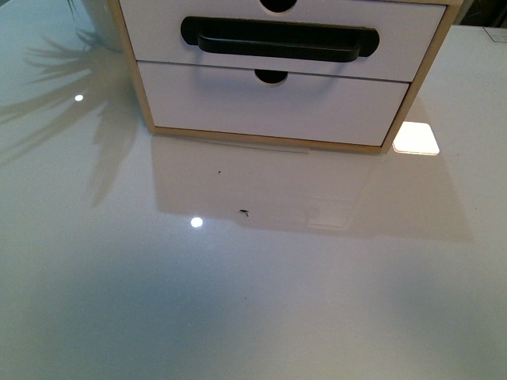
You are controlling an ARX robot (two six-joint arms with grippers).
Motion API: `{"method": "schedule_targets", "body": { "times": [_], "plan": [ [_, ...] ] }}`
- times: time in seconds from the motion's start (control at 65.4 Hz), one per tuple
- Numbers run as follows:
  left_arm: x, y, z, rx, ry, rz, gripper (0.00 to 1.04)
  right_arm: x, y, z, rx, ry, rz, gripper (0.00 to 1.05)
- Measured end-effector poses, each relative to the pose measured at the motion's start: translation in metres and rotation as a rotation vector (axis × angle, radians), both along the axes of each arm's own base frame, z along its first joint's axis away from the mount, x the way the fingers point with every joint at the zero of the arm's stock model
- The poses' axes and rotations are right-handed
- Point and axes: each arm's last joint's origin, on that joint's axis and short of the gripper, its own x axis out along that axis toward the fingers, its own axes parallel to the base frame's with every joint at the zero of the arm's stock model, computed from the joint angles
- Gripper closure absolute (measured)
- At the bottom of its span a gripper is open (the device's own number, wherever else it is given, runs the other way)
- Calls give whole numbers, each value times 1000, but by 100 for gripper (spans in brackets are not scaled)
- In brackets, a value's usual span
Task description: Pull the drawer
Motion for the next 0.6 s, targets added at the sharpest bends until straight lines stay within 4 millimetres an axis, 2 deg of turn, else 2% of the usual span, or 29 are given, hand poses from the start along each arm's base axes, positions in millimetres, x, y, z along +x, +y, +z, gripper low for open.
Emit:
{"method": "schedule_targets", "body": {
  "times": [0.596],
  "plan": [
    [0, 0, 0, 0, 0, 0, 7, 0, 0, 0, 0, 0, 0, 9]
  ]
}}
